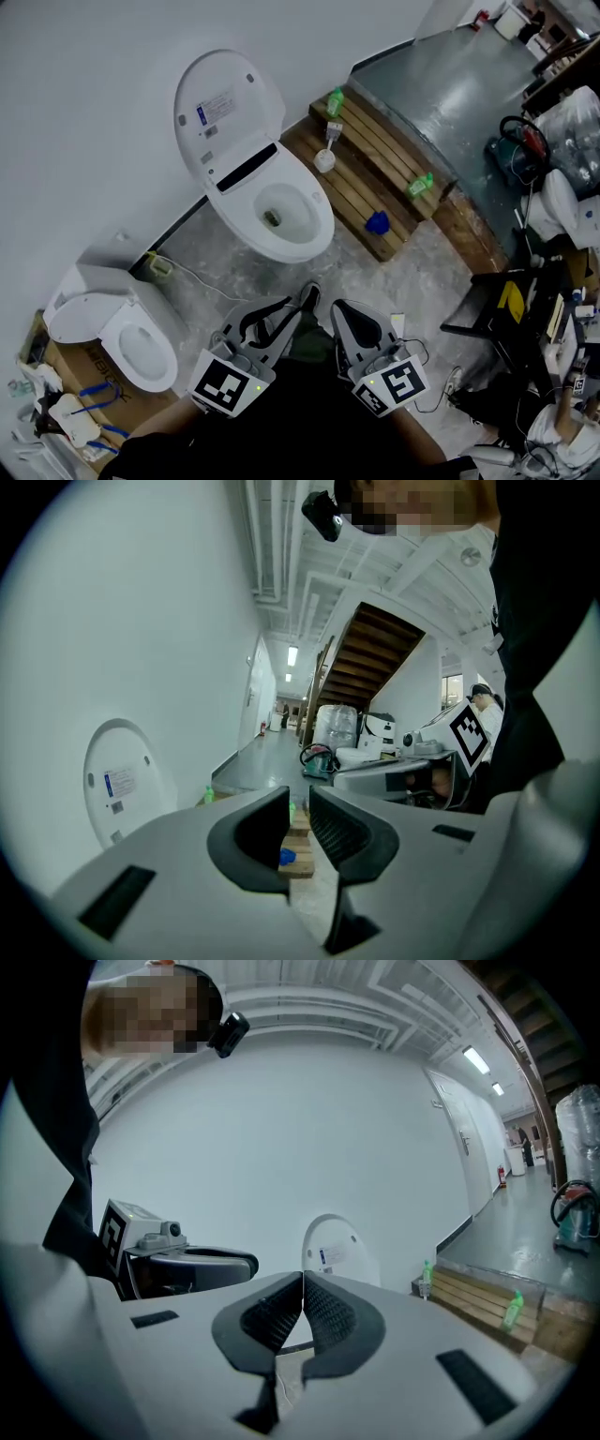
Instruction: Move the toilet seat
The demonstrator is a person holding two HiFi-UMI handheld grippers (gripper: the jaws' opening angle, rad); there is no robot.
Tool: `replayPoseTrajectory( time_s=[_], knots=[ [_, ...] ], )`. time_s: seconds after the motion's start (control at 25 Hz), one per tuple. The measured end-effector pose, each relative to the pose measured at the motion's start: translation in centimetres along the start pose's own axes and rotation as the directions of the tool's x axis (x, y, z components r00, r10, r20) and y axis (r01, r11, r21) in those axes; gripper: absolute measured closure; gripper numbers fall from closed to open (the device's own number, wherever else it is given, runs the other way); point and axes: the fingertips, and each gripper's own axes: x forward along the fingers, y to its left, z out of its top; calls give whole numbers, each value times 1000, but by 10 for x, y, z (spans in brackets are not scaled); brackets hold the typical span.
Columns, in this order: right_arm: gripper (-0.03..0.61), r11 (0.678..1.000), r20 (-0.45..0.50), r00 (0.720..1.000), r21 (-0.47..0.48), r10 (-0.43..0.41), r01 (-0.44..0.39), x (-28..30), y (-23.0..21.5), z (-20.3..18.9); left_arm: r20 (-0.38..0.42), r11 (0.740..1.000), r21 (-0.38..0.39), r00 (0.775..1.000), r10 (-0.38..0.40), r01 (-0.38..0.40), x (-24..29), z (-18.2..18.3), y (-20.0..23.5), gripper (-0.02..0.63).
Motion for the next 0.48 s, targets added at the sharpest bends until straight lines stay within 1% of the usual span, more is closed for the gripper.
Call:
replayPoseTrajectory(
  time_s=[0.08, 0.16, 0.28, 0.36, 0.48],
  knots=[
    [549, 1000, -7, 1000, 0, 26, -26, 16, -23, 8, 15, 999, -16, 999, 47, -46, 19, 11, 18, 537],
    [549, 998, -17, 998, -11, 57, -57, 30, -46, 19, 13, 996, -30, 997, 82, -82, 41, 19, 30, 537],
    [549, 995, -44, 995, -40, 94, -96, 48, -79, 29, -8, 994, -29, 994, 106, -106, 77, 23, 41, 537],
    [549, 992, -62, 992, -57, 105, -109, 56, -101, 33, -12, 991, -29, 992, 127, -127, 96, 26, 46, 537],
    [549, 990, -80, 992, -89, 102, -109, 71, -133, 40, -12, 984, -56, 986, 168, -169, 114, 28, 59, 537]
  ],
)
